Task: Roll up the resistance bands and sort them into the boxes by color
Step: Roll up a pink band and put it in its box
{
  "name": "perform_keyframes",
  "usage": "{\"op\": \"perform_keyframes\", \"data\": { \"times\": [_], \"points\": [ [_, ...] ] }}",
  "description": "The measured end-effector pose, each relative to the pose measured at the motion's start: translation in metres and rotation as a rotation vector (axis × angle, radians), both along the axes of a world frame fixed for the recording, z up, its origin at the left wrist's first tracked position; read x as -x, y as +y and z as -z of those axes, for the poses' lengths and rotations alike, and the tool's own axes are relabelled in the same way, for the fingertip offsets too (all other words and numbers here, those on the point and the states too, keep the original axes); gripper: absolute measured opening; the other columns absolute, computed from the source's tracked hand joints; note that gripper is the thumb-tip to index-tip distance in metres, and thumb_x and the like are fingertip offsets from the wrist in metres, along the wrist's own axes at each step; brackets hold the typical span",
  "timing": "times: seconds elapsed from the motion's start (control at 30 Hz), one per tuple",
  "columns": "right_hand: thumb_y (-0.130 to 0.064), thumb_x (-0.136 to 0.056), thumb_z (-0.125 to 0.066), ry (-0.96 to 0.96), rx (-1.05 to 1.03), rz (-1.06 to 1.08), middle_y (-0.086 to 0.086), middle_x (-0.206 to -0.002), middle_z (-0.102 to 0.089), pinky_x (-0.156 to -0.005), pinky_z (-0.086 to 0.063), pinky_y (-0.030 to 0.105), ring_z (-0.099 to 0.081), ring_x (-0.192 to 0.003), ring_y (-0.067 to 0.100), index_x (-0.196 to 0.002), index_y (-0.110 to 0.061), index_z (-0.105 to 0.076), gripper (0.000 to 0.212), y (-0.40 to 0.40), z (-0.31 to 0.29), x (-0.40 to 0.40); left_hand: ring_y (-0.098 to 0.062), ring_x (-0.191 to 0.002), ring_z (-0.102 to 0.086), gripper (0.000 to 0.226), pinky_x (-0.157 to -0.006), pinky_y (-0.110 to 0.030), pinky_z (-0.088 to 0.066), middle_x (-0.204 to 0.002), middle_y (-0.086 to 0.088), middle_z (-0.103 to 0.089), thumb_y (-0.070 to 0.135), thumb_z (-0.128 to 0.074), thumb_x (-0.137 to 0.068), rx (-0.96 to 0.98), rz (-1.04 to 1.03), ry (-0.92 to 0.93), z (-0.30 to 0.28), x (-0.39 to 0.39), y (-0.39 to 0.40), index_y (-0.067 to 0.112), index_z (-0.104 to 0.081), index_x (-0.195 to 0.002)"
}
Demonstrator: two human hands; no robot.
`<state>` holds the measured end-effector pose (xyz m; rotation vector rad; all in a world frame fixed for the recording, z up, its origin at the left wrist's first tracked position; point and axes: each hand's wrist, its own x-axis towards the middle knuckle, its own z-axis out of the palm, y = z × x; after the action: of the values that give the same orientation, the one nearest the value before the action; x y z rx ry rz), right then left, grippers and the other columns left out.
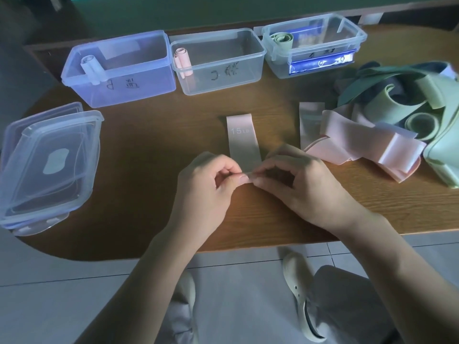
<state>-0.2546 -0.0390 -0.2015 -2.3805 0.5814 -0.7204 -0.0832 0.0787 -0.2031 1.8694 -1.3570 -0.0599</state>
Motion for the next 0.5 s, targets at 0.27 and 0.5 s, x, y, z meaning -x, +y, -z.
{"op": "perform_keyframes", "data": {
  "times": [0.27,0.5],
  "points": [
    [-0.037,-0.093,-0.07,-0.013,0.062,0.096,-0.004,-0.103,-0.057,-0.079,-0.055,0.03,-0.061,-0.087,0.01,-0.112,-0.019,-0.077,0.027,-0.007,0.009,-0.008,0.0,-0.075,-0.061,0.02,-0.066,-0.007,-0.047,-0.087,0.009,-0.07,0.039,-0.075,-0.087,-0.018,0.015,-0.037,-0.002,-0.004,-0.006,0.02,-0.079,-0.094],
    [-0.039,-0.095,-0.065,-0.019,0.021,0.139,-0.009,-0.109,-0.055,-0.074,-0.056,0.042,-0.061,-0.088,0.014,-0.103,-0.026,-0.072,0.017,-0.002,0.006,-0.012,0.0,-0.077,-0.057,0.024,-0.072,-0.003,-0.045,-0.093,0.003,-0.074,0.037,-0.075,-0.086,-0.01,-0.012,-0.051,0.001,-0.008,-0.009,0.018,-0.081,-0.1]
  ]
}}
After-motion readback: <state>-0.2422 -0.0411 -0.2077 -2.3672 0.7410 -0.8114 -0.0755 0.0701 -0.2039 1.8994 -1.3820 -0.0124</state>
